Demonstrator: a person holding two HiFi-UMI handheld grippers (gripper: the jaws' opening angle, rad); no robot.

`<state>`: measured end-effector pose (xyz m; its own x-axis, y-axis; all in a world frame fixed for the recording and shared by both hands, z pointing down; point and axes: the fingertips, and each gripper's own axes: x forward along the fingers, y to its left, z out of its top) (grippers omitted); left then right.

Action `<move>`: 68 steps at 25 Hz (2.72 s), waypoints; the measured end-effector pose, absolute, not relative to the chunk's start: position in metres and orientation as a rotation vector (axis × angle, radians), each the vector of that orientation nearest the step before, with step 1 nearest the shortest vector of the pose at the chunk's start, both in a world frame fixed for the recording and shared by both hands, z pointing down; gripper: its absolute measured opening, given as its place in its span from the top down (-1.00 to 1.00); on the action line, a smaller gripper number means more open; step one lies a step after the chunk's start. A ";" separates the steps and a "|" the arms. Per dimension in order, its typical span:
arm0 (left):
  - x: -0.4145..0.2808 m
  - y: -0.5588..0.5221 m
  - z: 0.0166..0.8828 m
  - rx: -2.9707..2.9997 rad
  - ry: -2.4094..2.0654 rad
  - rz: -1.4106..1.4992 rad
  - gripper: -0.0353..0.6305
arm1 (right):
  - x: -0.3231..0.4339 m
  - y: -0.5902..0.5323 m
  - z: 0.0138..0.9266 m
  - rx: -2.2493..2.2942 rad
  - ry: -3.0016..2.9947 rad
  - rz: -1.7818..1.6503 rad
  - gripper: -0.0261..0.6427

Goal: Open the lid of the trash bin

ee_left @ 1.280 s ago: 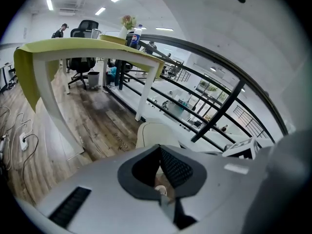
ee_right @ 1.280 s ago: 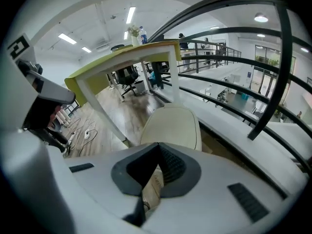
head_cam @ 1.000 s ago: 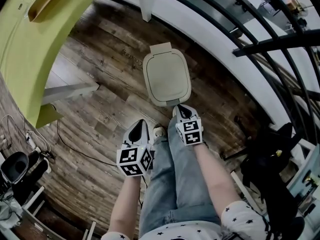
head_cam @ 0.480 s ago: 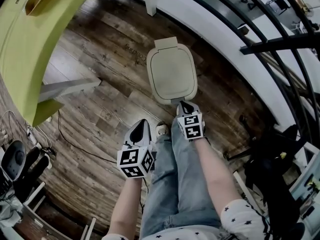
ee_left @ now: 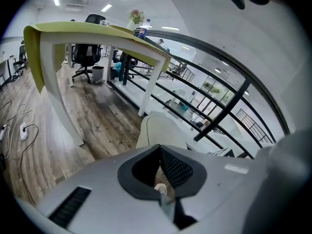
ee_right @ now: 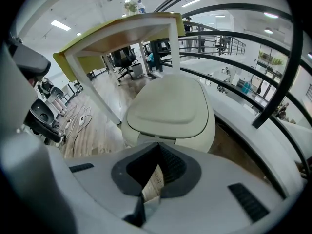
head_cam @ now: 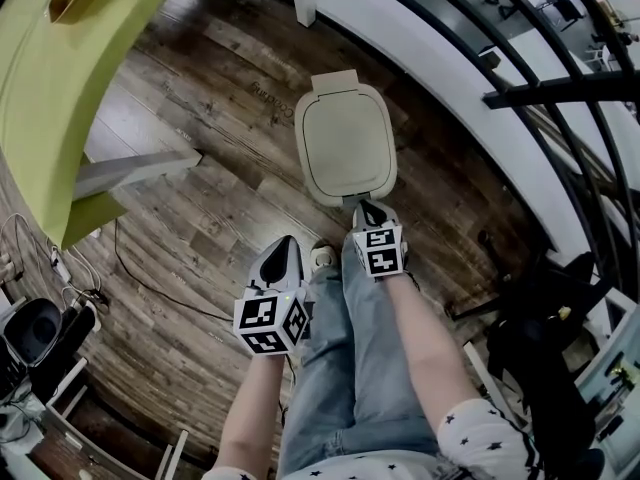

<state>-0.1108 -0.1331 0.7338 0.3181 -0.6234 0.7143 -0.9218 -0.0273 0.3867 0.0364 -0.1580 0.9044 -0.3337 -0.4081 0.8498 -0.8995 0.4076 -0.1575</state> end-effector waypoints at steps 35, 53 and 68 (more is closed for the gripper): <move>-0.110 -0.126 0.700 1.758 -1.400 0.432 0.86 | 0.041 -0.153 0.866 1.118 -1.901 0.870 0.94; -0.097 -0.099 0.628 1.797 -1.337 0.422 0.86 | 0.040 -0.134 0.714 1.267 -2.062 0.839 0.94; -0.091 -0.088 0.540 1.895 -1.268 0.398 0.86 | 0.021 -0.111 0.557 1.289 -2.235 0.742 0.94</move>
<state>-0.0913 -0.0879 0.5404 0.4466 -0.6257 0.6396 -0.8790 -0.1734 0.4441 0.0210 -0.1114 0.5571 -0.4603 -0.6364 0.6190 -0.8802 0.4179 -0.2249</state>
